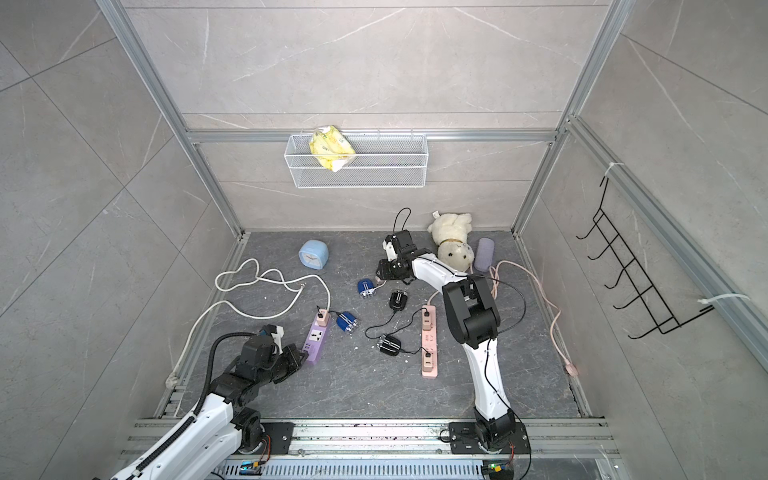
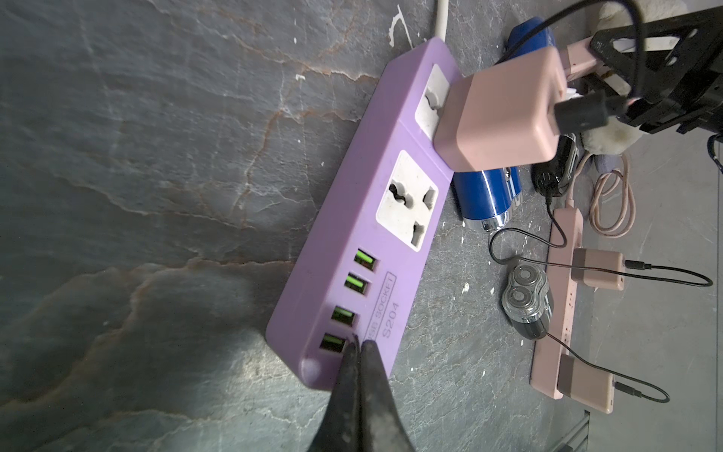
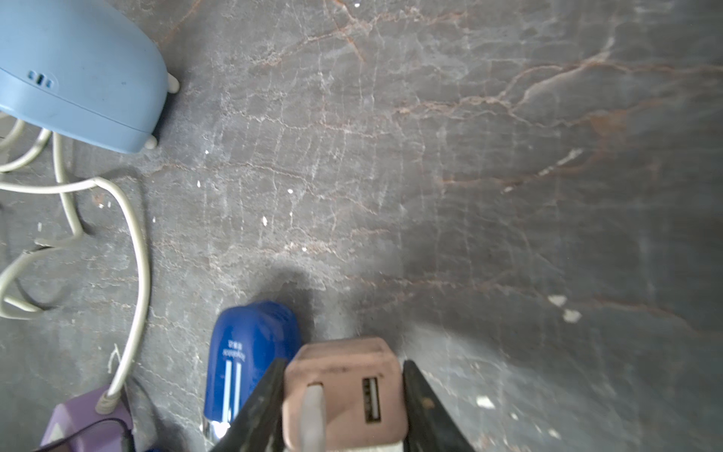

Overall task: Unplug the electric shaver
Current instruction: Place the plug at the center of the board.

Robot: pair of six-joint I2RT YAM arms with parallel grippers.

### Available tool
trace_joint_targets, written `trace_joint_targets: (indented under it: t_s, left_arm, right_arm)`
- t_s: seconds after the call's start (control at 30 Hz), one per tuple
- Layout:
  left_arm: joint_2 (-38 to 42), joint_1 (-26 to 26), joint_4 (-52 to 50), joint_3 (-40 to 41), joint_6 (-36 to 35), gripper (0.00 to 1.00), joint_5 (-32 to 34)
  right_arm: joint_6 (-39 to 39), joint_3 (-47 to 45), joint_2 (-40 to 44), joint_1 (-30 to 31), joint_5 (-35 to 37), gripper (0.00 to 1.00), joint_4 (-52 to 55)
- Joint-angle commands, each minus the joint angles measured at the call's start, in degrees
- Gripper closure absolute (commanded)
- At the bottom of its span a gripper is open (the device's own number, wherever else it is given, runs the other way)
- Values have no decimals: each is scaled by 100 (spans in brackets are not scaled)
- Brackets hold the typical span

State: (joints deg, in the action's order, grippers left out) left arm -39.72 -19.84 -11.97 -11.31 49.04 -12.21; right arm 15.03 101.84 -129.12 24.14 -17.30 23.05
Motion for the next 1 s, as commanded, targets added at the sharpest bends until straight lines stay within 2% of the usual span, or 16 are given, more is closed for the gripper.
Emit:
trace_joint_targets:
  t_s: [0.0,0.47,0.67,0.83,0.97]
  left_arm:
    - [-62,19,-296,-64,-112,100,-27]
    - [-34,15,-227,-20,-101,100,-34]
    - [-80,15,-210,-64,-125,100,-58]
    - [-85,15,-178,-73,-107,100,-64]
    - [-140,15,-135,-88,-134,100,-102]
  right_arm:
    - [-69,275,-305,-15,-437,69,869]
    - [-580,337,97,-34,-687,66,2106]
    - [-729,643,-137,-29,-678,63,2609]
    - [-744,923,-361,-25,-582,56,2827]
    - [-713,1258,-582,-19,-501,45,2977]
